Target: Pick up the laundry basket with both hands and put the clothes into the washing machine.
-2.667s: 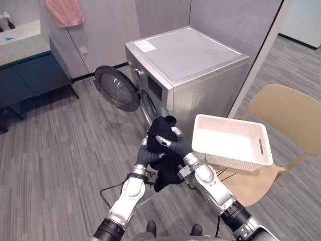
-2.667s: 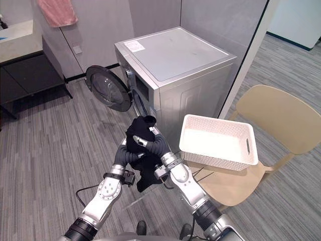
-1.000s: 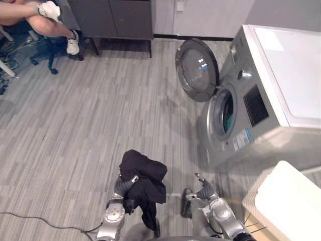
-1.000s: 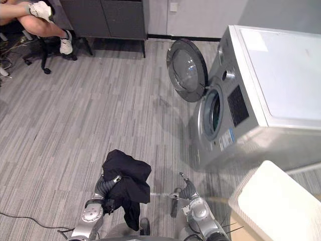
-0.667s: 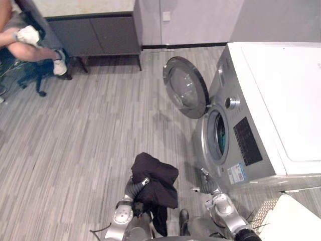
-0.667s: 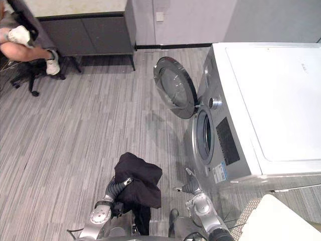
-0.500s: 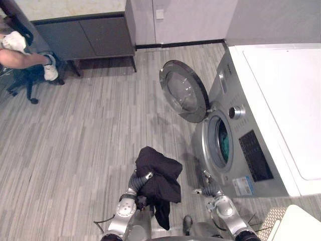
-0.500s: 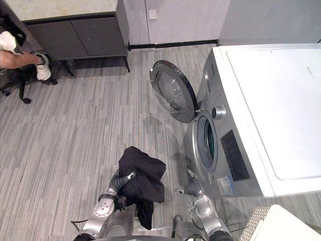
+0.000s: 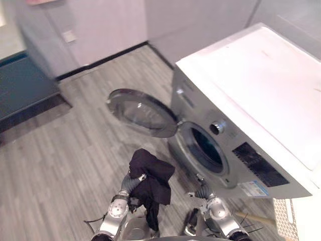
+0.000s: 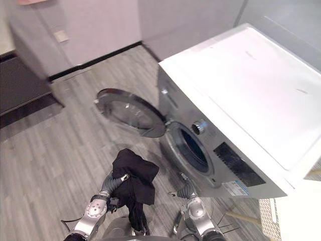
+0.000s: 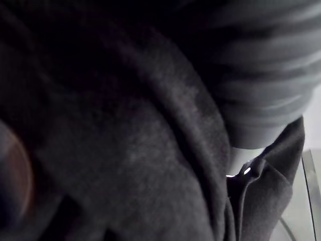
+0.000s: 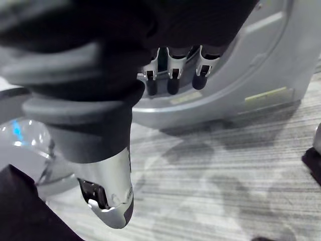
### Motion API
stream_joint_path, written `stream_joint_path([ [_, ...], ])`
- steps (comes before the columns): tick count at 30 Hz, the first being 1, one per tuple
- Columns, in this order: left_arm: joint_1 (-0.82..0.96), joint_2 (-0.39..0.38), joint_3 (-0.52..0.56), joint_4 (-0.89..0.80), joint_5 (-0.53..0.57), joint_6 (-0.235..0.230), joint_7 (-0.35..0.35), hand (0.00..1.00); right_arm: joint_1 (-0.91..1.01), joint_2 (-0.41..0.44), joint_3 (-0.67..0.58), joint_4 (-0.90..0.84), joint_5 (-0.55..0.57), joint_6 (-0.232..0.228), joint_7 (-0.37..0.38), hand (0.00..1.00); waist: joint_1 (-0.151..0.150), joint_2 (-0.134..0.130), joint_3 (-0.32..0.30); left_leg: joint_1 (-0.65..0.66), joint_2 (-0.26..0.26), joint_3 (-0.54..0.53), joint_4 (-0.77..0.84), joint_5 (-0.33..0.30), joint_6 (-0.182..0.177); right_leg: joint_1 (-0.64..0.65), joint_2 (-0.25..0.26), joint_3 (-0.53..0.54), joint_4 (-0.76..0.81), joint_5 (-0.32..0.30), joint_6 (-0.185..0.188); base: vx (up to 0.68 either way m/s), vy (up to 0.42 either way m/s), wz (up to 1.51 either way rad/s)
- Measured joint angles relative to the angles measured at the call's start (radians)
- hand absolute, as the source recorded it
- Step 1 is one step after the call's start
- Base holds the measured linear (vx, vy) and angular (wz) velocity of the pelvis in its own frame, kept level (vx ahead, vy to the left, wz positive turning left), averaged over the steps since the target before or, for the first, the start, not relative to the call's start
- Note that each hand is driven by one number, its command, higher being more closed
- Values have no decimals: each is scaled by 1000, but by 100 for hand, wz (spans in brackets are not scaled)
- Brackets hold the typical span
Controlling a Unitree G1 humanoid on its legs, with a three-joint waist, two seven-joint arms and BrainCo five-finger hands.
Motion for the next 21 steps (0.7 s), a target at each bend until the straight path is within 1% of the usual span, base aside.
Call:
stream_joint_path([
  [1, -18, 2, 1, 10, 1, 2, -5, 100, 11, -3, -4, 10, 1, 1, 1, 0, -10, -6, -1, 2, 2, 0, 29, -11, -7, 9, 42, 5, -102, 35, -29, 317, -74, -51],
  [2, -23, -12, 1, 15, 4, 6, -6, 100, 17, -12, -11, 16, 3, 5, 2, 0, -21, 17, -1, -4, 36, 3, 68, -12, -9, 40, 75, -1, -146, 74, -36, 401, -104, -48],
  [3, -22, -13, 1, 15, 4, 6, -9, 100, 23, -14, -11, 17, 3, 7, 2, 0, -25, 19, -1, -4, 49, 4, 96, -11, -9, 55, 85, 2, -158, 75, -36, 415, -109, -48],
  [4, -18, -16, -4, 26, 5, 8, -24, 100, 46, -21, -15, 15, 6, 8, 1, 0, -36, 26, 0, -4, 88, 3, 210, -9, -12, 116, 124, 16, -211, 75, -35, 404, -112, -56],
  [5, -13, -20, -9, 37, 5, 10, -35, 100, 66, -27, -17, 15, 8, 8, 0, 0, -37, 29, 0, -20, 137, -1, 354, 16, -14, 174, 155, 44, -262, 75, -34, 322, -85, -66],
  [6, -10, -23, -8, 38, 5, 11, -42, 100, 72, -27, -19, 14, 11, 9, 0, 0, -34, 27, 0, -51, 159, -12, 442, 35, -7, 198, 165, 68, -281, 76, -33, 230, -37, -83],
  [7, -8, -35, -8, 48, 5, 11, -46, 100, 75, -32, -22, 11, 24, 9, -1, 0, -22, 27, -5, -98, 160, -60, 509, -1, -16, 210, 165, 106, -289, 77, -32, 269, 81, -114],
  [8, -11, -50, -8, 56, 4, 10, -45, 100, 71, -43, -42, 15, 46, 10, -4, 0, -21, 25, -7, -145, 127, -136, 506, -40, -17, 211, 159, 175, -290, 81, -25, 267, 131, -135],
  [10, -18, -56, -9, 74, 4, 11, -45, 100, 48, -47, -60, 28, 49, 11, -4, 0, -16, 27, -3, -199, 83, -239, 446, -50, -28, 212, 154, 260, -286, 84, -21, 253, 231, -148],
  [11, -27, -58, -9, 94, 4, 13, -43, 100, 35, -39, -78, 55, 54, 13, -4, 0, -12, 21, 3, -231, 40, -349, 339, -46, -34, 212, 140, 327, -273, 93, -4, 216, 318, -143],
  [12, -27, -62, -10, 99, 4, 14, -41, 100, 36, -38, -84, 59, 54, 13, -5, 0, -10, 26, 4, -234, 26, -397, 269, -34, -49, 211, 138, 349, -268, 97, 11, 254, 423, -172],
  [13, -21, -79, -15, 104, 4, 14, -38, 100, 49, -56, -92, 61, 54, 11, -11, 0, 5, 63, -2, -215, 33, -492, 97, 98, -94, 209, 168, 411, -264, 86, 69, 199, 396, -124],
  [14, -36, -73, -21, 127, 4, 16, -36, 100, 43, -43, -90, 82, 54, 16, -21, 0, 4, 32, 2, -209, 9, -460, 129, 84, -88, 207, 135, 459, -266, 67, 98, 233, 409, -109],
  [15, -53, -62, -27, 131, 4, 18, -24, 100, 47, -34, -94, 83, 54, 17, -20, 0, -6, 25, 2, -207, -16, -439, 125, 77, -80, 189, 109, 486, -268, 66, 102, 169, 296, -42],
  [16, -62, -58, -32, 131, 3, 18, -21, 100, 57, -33, -96, 84, 54, 18, -20, 0, -8, 15, -1, -207, -23, -428, 128, 73, -73, 184, 102, 499, -267, 67, 102, 114, 228, -41],
  [17, -68, -41, -41, 130, 4, 16, -20, 100, 57, -31, -96, 86, 54, 23, -20, 0, -7, 15, 0, -207, -33, -393, 142, 57, -52, 172, 88, 533, -264, 81, 124, 61, 232, -51],
  [18, -65, -28, -42, 131, 4, 16, -20, 100, 55, -28, -99, 87, 54, 26, -20, 0, -11, 17, 2, -205, -34, -371, 159, 41, -47, 164, 84, 564, -263, 89, 138, 38, 228, -56],
  [20, -61, -11, -43, 134, 4, 17, -21, 100, 53, -26, -111, 96, 56, 28, -21, 0, -20, 16, 8, -204, -26, -333, 187, 16, -31, 149, 82, 605, -244, 90, 153, 5, 149, -52],
  [21, -60, -7, -43, 134, 4, 18, -21, 100, 53, -26, -119, 101, 59, 29, -21, 0, -21, 16, 10, -204, -22, -322, 196, 9, -29, 137, 82, 616, -234, 89, 157, -49, 128, -57],
])
